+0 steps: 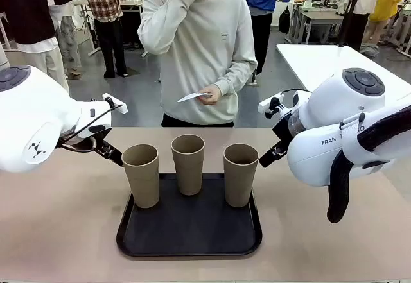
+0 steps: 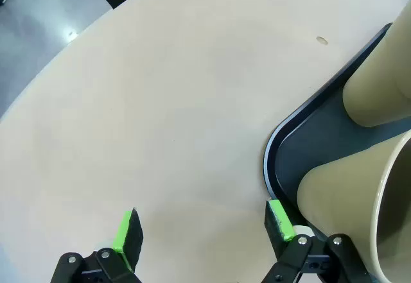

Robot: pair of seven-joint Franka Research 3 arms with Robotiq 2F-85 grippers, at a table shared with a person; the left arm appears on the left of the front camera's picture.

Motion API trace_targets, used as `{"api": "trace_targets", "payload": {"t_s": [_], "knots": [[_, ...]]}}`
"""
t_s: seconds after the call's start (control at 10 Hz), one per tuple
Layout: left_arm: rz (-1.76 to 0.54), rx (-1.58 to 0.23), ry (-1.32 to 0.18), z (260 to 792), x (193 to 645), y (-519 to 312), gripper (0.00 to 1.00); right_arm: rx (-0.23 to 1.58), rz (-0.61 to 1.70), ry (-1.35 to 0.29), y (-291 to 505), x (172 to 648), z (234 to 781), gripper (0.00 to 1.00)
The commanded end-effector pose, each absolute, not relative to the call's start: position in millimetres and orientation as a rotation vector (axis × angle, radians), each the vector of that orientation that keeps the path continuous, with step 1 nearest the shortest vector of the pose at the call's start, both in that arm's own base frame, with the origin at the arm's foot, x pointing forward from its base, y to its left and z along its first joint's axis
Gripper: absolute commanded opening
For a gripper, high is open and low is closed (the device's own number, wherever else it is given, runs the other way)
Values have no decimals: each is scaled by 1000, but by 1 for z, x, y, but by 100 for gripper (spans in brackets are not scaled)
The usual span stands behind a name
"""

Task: Place coasters on the table and set cups on them.
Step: Pick up one Reusable plastic cup and place it on a coaster set by the human.

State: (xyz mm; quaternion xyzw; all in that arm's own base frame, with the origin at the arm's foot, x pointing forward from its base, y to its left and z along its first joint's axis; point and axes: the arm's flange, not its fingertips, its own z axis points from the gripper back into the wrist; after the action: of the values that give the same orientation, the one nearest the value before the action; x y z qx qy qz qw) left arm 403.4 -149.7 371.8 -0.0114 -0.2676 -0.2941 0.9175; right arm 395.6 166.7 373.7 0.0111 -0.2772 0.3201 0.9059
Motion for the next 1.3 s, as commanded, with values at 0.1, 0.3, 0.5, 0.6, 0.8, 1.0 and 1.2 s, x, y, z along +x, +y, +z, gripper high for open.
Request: {"api": "trace_targets", "payload": {"t_s": [0.1,0.3,0.5,0.6,0.8,1.0,1.2], "knots": [[-605,-23,-551,372,403,-150,100,23,661,-572,167,396,374,100],[-605,-23,-551,372,403,-150,100,23,661,-572,167,396,374,100],[-605,-23,-551,372,403,-150,100,23,661,-572,167,396,374,100],[-605,-23,-551,372,403,-150,100,23,661,-572,167,396,374,100],[-605,-23,-551,372,403,-150,100,23,661,-572,167,396,374,100],[-605,-23,-551,372,403,-150,100,23,661,-572,167,396,374,100],[-605,-23,-551,372,403,-150,100,23,661,-572,167,396,374,100]]}}
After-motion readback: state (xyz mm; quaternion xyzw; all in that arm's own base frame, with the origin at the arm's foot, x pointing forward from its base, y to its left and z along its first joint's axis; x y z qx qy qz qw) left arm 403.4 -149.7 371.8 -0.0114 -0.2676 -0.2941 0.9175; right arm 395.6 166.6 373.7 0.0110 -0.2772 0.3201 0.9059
